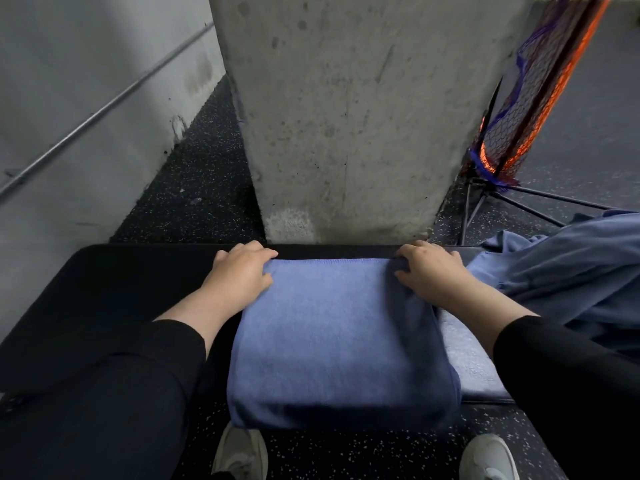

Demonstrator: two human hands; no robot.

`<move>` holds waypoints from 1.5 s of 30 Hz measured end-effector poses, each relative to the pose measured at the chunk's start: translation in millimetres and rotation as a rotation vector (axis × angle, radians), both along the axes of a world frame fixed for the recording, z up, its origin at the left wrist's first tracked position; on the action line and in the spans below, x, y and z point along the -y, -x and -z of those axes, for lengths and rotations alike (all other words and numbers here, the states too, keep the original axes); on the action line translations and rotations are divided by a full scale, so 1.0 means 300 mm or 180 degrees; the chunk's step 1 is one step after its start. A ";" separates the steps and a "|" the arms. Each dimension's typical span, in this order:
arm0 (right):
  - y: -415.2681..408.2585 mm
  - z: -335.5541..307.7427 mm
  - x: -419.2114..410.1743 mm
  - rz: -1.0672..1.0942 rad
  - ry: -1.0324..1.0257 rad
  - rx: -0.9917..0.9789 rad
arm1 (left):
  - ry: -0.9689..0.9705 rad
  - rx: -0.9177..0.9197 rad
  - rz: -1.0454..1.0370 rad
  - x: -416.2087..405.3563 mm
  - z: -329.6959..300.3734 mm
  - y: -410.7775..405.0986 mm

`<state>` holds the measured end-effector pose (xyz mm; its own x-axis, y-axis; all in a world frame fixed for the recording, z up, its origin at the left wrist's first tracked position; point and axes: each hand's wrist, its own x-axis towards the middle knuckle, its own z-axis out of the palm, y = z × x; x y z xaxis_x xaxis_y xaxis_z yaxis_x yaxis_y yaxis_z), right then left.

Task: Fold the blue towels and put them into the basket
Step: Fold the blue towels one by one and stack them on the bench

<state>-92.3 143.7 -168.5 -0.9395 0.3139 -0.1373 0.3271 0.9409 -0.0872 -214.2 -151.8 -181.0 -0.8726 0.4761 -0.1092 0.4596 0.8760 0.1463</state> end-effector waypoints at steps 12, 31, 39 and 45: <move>-0.059 -0.169 -0.008 0.0291 0.0890 -0.0695 | -0.1748 0.0366 -0.0626 0.038 -0.154 -0.060; -0.449 -0.704 0.037 0.0077 0.0765 -0.1782 | -0.3293 -0.0223 -0.0551 0.165 -0.620 -0.420; -0.561 -0.833 0.096 0.0191 0.1739 -0.2423 | -0.3922 -0.0076 -0.0519 0.227 -0.753 -0.508; -0.625 -0.885 0.130 0.0209 0.2756 -0.2334 | -0.4070 0.0171 -0.0603 0.245 -0.805 -0.568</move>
<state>95.3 104.8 96.9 -0.8679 0.4327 0.2441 -0.0241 0.4542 -0.8906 -43.8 -225.4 60.5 -0.9463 0.1384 0.2923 0.3119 0.1520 0.9379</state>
